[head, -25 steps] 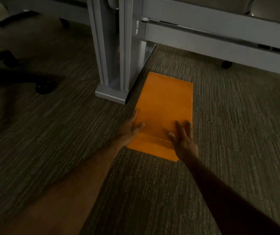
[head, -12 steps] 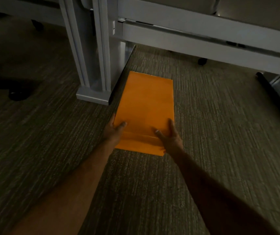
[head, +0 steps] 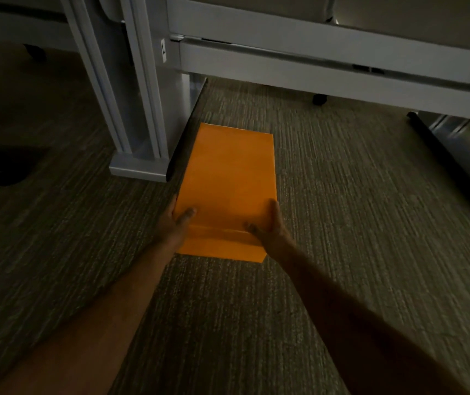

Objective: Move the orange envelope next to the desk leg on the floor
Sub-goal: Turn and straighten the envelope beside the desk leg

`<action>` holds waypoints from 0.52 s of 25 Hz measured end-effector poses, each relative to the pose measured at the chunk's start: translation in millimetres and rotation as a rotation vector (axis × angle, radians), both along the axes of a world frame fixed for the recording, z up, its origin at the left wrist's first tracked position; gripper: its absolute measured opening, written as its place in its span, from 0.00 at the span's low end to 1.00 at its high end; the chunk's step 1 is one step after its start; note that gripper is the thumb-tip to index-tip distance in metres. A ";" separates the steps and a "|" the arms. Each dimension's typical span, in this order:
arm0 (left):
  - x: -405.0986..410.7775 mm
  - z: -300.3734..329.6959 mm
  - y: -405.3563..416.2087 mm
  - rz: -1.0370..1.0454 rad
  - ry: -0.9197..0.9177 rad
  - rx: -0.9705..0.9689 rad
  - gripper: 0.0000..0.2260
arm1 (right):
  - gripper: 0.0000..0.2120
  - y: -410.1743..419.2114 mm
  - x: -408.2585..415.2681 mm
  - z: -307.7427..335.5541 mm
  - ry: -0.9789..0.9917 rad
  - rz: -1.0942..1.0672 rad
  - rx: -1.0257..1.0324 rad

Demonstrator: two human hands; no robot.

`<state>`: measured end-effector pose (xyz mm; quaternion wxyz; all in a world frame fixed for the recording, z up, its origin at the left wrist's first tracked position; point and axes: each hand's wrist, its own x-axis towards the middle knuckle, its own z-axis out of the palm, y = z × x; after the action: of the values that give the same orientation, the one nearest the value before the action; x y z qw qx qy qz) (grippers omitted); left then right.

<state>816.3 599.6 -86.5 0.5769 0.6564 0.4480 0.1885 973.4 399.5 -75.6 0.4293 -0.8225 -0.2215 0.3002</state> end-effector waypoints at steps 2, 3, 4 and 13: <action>2.0 3.5 -6.3 0.053 0.008 0.043 0.31 | 0.49 1.1 -1.9 -6.6 0.039 -0.065 0.096; 2.9 4.7 -9.9 0.076 0.009 0.047 0.31 | 0.44 0.9 -3.6 -10.6 0.026 -0.106 0.136; 2.6 5.6 -11.3 0.083 0.005 0.047 0.31 | 0.38 1.4 -5.3 -15.4 0.003 -0.150 0.152; -8.4 17.0 18.3 0.090 0.011 0.003 0.30 | 0.38 32.2 -7.1 -7.1 0.022 -0.054 0.124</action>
<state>808.0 617.9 -69.5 0.5645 0.6376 0.4799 0.2110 966.3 431.7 -82.6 0.4899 -0.7966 -0.2124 0.2834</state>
